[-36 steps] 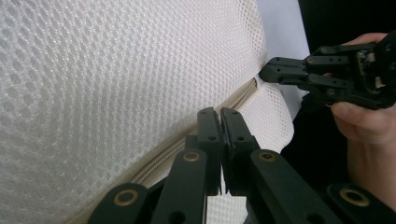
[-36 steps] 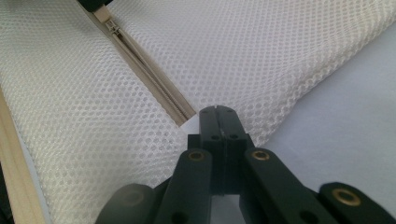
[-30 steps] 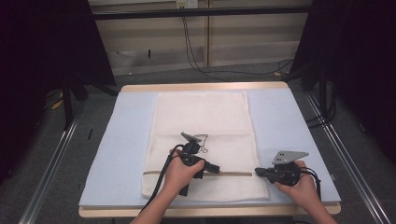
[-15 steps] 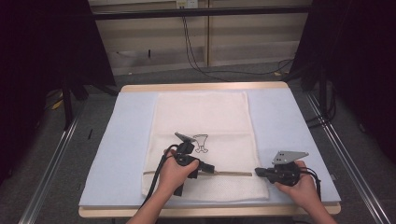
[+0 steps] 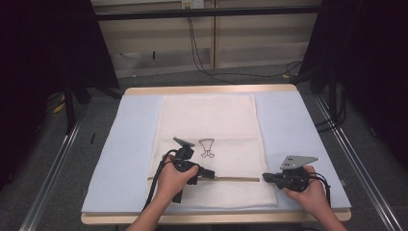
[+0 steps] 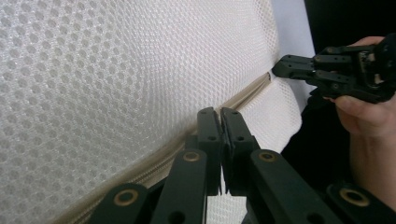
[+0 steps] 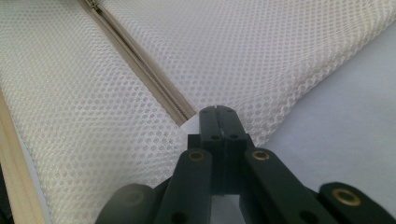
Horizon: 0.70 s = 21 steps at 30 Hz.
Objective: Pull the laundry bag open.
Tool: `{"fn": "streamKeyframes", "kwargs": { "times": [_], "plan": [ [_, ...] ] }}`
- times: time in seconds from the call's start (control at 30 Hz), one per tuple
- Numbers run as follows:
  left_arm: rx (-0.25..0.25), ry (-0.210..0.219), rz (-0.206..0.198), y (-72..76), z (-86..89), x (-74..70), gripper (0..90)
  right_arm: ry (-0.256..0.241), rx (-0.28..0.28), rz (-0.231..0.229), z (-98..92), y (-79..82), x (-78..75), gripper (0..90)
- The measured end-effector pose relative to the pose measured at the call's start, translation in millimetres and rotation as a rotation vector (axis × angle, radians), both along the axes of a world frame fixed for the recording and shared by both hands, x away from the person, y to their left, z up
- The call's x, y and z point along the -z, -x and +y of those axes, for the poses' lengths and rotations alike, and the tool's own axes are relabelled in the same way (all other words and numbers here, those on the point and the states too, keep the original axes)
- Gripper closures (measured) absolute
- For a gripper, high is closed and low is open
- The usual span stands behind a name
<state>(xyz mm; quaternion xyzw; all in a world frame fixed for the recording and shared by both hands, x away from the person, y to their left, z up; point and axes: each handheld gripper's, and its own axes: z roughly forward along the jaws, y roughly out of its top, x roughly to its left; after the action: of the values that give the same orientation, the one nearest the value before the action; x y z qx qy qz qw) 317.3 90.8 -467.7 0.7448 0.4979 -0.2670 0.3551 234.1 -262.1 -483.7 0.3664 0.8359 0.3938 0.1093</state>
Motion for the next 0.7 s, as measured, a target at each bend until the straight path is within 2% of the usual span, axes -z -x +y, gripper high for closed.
{"fn": "streamKeyframes", "kwargs": {
  "times": [0.1,0.13,0.33,0.43,0.5,0.57,0.6,0.7],
  "plan": [
    [0.000,-0.005,-0.013,0.1,3.3,-0.1,87.7,0.000,0.000,0.000,0.0,0.0,0.0,90.0],
    [-0.001,0.008,-0.005,0.3,3.7,0.0,87.7,0.002,0.001,-0.001,-0.1,0.1,0.0,90.0],
    [0.001,0.006,-0.008,0.1,4.6,-0.2,87.7,0.000,0.001,0.000,0.0,0.1,0.0,90.0],
    [-0.007,-0.009,-0.014,0.8,4.7,0.1,87.7,0.000,0.003,0.002,0.0,0.0,0.0,90.0],
    [0.001,0.014,-0.003,0.1,7.3,0.6,87.7,-0.003,0.002,-0.001,-0.4,-0.2,0.3,90.0],
    [-0.006,-0.001,-0.008,-0.5,9.2,-0.6,87.7,-0.004,0.001,0.000,-0.5,-0.3,0.4,90.0],
    [-0.005,0.009,-0.004,-0.9,10.4,-0.9,87.7,-0.005,0.001,-0.001,-0.5,-0.5,0.3,90.0],
    [-0.005,0.002,-0.015,-1.4,14.3,-2.6,87.7,-0.002,0.001,0.002,-0.2,-0.7,0.0,90.0]
  ]
}}
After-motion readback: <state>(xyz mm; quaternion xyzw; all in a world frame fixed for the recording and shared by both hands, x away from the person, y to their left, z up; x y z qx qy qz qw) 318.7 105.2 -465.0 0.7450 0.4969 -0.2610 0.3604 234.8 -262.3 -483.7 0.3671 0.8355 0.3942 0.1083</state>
